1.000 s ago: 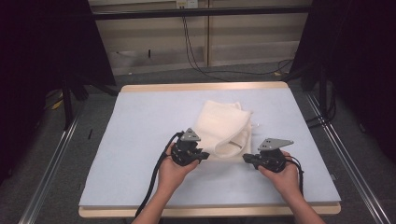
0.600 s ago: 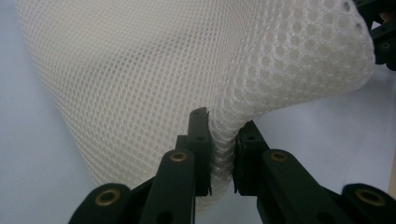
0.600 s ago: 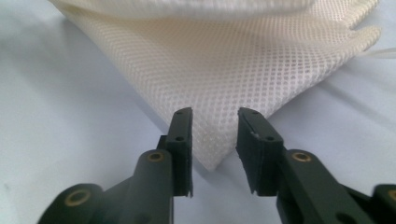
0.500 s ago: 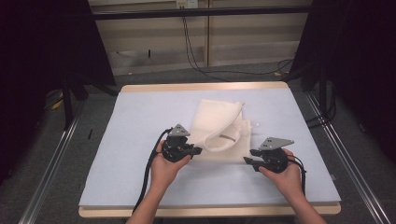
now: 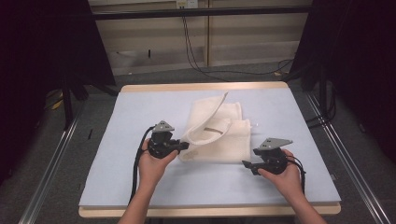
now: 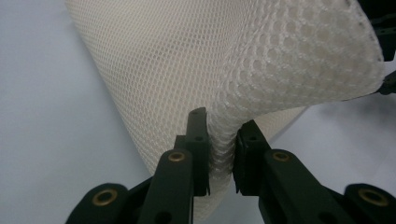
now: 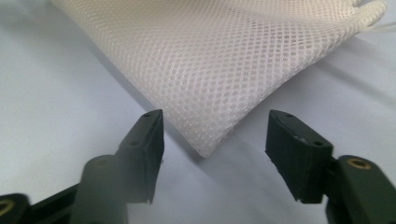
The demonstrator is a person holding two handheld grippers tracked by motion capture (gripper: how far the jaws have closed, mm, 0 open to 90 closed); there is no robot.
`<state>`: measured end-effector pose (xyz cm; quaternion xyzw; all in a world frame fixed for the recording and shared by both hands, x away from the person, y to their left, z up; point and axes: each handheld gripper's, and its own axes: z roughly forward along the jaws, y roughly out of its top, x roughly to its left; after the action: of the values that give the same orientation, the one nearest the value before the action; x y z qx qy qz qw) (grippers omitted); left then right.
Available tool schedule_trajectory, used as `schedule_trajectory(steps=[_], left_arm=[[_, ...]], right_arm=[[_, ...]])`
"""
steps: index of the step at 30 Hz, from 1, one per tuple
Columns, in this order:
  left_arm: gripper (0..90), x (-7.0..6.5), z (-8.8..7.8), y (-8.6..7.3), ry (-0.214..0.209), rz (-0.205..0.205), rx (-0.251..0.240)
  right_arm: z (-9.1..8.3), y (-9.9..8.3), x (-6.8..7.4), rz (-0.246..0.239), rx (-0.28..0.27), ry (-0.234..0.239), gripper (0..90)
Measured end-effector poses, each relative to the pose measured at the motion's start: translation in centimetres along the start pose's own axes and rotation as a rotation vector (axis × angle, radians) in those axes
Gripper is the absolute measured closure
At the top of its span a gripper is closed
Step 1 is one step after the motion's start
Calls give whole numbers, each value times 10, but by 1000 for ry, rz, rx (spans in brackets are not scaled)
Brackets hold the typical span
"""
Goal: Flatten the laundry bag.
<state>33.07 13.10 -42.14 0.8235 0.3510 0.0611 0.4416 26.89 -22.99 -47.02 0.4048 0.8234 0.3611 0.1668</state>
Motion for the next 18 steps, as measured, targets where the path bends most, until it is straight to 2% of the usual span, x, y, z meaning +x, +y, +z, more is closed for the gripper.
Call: schedule_trajectory(steps=[4, 13, 18], left_arm=[[775, 7, -6, -2, 28, -16, 1], [776, 20, -16, -7, 54, -55, -18], [776, 26, -18, -11, 67, -78, -28]], right_arm=[[-3, -1, -3, 18, -8, 0, 244], [-8, -3, -7, 47, -12, -20, 226], [-9, -3, -8, 46, -18, -19, 220]])
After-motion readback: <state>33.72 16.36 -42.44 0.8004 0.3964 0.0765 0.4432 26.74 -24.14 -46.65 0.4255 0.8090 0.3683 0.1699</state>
